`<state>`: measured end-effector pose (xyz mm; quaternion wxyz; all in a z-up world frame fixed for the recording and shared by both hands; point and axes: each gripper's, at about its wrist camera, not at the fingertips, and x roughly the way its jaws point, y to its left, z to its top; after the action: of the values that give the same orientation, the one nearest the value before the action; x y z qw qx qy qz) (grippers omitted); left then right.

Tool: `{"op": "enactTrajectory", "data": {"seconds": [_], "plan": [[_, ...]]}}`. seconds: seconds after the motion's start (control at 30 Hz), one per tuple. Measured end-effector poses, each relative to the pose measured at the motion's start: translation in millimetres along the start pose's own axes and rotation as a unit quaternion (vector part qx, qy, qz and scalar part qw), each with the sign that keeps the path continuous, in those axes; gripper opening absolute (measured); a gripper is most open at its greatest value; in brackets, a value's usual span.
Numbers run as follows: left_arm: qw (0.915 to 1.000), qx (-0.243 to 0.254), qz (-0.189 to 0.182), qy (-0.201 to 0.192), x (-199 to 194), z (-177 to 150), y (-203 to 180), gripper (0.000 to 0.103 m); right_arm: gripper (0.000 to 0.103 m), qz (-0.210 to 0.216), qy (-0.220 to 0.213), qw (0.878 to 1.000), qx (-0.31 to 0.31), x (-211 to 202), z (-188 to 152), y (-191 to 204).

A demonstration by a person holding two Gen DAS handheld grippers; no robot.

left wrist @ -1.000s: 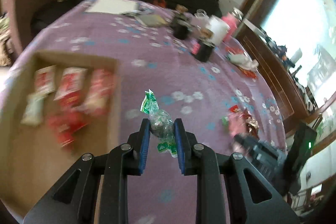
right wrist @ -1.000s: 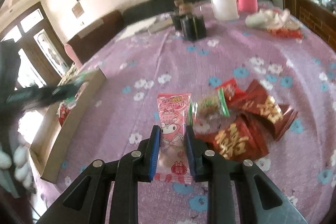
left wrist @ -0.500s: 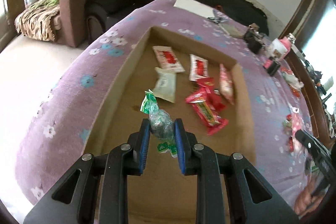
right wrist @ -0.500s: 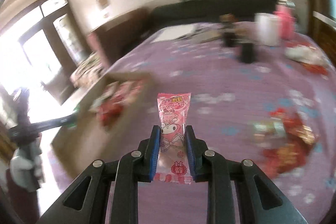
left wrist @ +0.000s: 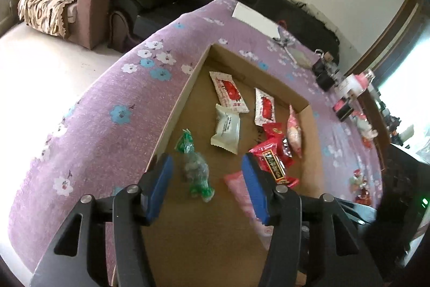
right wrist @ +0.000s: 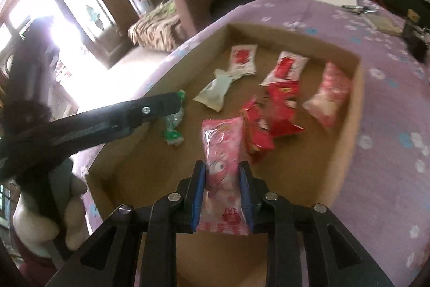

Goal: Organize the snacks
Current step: 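Open both tools to drop the snacks into the box, then reach and grasp a red gold-printed packet with the right tool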

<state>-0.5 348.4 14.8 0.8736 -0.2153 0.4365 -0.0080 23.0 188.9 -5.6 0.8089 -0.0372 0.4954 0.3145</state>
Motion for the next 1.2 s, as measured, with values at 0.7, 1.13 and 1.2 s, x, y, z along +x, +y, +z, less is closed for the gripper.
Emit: {"op": "enactTrajectory", "data": {"seconds": [0.7, 1.13, 1.2], "plan": [[0.9821, 0.073, -0.162, -0.061, -71, -74, -130, 0.089, 0.041, -0.144, -0.175, 0.966, 0.123, -199, -94, -150], [0.9702, 0.214, -0.092, 0.068, 5, -146, -238, 0.089, 0.043, -0.202, -0.162, 0.926, 0.276, -217, -153, -289], [0.9689, 0.226, -0.075, 0.067, 13, -150, -243, 0.089, 0.043, -0.186, -0.158, 0.924, 0.293, -209, -158, -294]]}}
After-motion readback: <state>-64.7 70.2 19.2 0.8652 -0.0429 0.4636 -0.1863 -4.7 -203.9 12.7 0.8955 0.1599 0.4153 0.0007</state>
